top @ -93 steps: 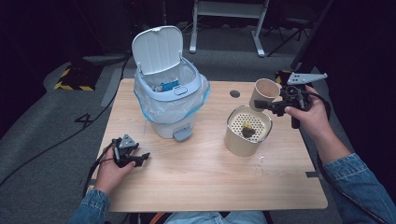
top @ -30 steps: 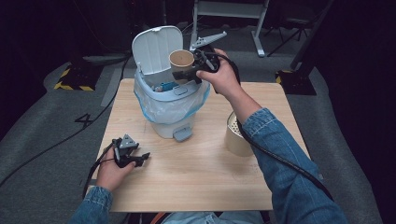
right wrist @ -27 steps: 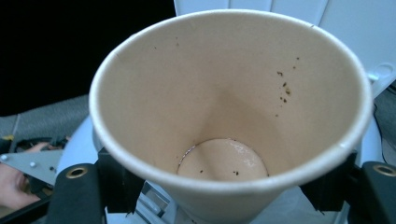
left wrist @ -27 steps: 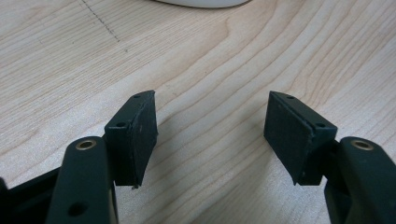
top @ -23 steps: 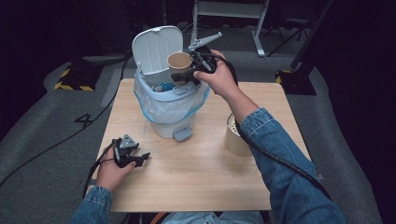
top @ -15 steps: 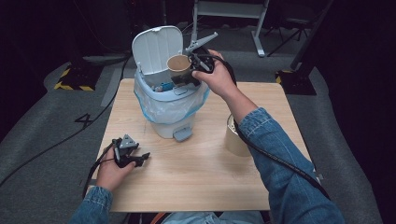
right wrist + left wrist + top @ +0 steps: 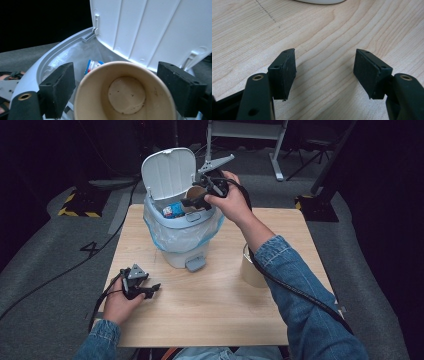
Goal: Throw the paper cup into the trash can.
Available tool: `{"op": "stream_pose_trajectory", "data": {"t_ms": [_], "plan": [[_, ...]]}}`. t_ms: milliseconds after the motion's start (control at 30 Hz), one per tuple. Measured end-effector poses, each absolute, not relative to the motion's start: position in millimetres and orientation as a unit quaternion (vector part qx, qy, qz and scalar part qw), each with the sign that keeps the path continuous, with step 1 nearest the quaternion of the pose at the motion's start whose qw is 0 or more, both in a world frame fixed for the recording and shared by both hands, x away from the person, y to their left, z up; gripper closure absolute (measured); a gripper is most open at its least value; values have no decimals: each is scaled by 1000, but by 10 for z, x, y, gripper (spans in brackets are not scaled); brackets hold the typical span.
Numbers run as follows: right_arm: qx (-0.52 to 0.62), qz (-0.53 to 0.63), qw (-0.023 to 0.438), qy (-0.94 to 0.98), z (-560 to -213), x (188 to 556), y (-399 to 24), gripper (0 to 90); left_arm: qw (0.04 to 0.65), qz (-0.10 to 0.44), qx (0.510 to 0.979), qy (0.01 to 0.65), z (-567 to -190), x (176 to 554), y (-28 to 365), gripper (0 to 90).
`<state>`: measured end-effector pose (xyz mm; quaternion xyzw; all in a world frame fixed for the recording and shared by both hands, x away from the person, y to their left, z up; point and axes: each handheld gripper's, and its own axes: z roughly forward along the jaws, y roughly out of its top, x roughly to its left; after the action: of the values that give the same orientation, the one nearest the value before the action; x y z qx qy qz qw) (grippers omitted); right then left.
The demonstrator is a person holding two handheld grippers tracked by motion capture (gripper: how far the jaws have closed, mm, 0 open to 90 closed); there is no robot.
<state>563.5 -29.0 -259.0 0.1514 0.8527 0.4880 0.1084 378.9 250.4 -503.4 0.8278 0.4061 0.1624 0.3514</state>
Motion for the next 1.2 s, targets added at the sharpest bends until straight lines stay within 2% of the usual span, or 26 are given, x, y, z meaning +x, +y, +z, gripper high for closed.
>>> {"op": "stream_pose_trajectory", "data": {"t_ms": [400, 667, 867, 1133, 1200], "plan": [[183, 478, 122, 851, -2530, 5610, -384, 223, 351, 163, 828, 406, -5034, 3789, 2503, 349], [184, 490, 88, 848, -2391, 5597, -403, 231, 352, 162, 828, 406, -5034, 3789, 2503, 349], [198, 460, 104, 859, -2278, 5598, -417, 232, 351, 162, 828, 406, -5033, 3789, 2504, 349], [210, 430, 103, 872, -2428, 5649, -261, 221, 352, 162, 828, 406, -5034, 3789, 2504, 349], [202, 442, 89, 869, -2478, 5657, -188, 215, 351, 162, 828, 406, -5033, 3789, 2504, 349]]}}
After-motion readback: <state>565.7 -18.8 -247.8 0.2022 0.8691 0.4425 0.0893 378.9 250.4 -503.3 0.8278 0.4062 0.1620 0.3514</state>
